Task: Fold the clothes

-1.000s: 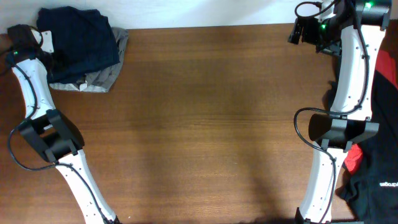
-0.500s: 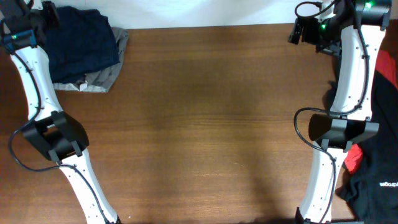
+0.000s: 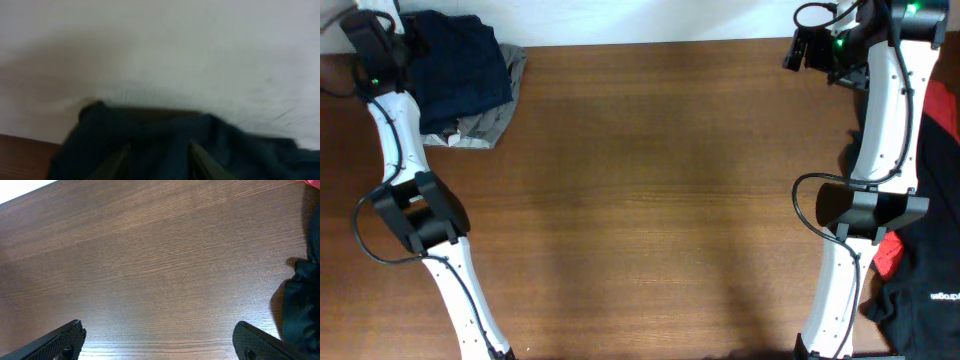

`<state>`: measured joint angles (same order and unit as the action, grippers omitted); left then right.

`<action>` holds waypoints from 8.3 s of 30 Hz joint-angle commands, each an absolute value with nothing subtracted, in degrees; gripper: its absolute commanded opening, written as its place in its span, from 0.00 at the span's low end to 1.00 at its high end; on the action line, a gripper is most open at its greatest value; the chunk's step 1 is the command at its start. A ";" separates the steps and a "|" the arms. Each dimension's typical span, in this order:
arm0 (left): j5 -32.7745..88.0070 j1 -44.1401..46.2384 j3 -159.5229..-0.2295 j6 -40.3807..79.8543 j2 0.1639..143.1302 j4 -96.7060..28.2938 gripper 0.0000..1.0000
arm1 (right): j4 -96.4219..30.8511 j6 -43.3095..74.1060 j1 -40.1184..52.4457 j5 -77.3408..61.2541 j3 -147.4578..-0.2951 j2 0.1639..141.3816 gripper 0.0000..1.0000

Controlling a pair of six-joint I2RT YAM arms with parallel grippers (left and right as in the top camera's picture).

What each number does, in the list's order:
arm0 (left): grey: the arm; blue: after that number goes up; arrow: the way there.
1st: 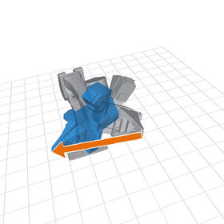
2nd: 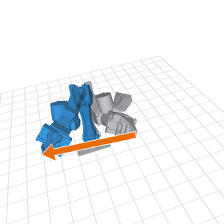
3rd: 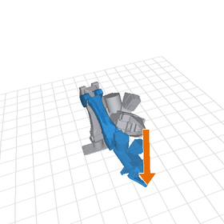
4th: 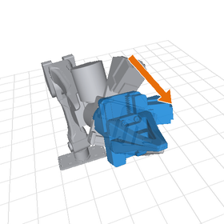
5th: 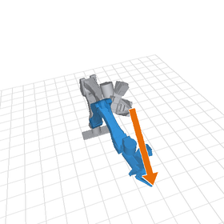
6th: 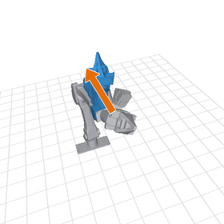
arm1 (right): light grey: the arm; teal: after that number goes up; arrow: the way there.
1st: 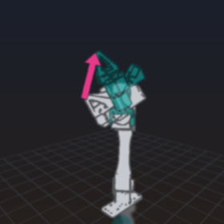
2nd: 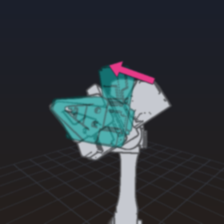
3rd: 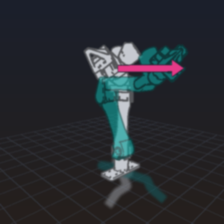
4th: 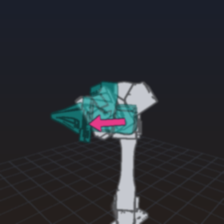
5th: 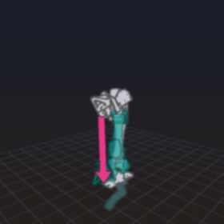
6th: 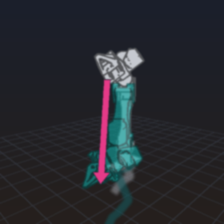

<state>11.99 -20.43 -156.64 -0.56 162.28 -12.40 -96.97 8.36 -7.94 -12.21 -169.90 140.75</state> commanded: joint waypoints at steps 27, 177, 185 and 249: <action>18.35 -18.98 -161.12 0.49 168.11 -7.29 0.35 | -97.34 7.97 -4.45 -13.13 -169.66 141.01 0.99; 30.41 -14.13 -179.92 -11.75 129.88 -79.83 0.99 | -97.34 6.22 -1.67 -5.32 -143.98 106.52 0.99; 30.11 -6.00 -179.22 -18.22 132.07 -87.35 0.99 | -97.34 6.24 -1.67 -2.31 -129.99 96.09 0.99; 10.20 3.70 -179.61 -13.76 134.13 -87.24 0.99 | -95.61 6.42 -7.20 7.35 -113.99 82.13 0.99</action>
<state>10.81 3.75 -179.41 -13.93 134.50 -87.22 -95.79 6.68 -6.94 6.22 -114.30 82.08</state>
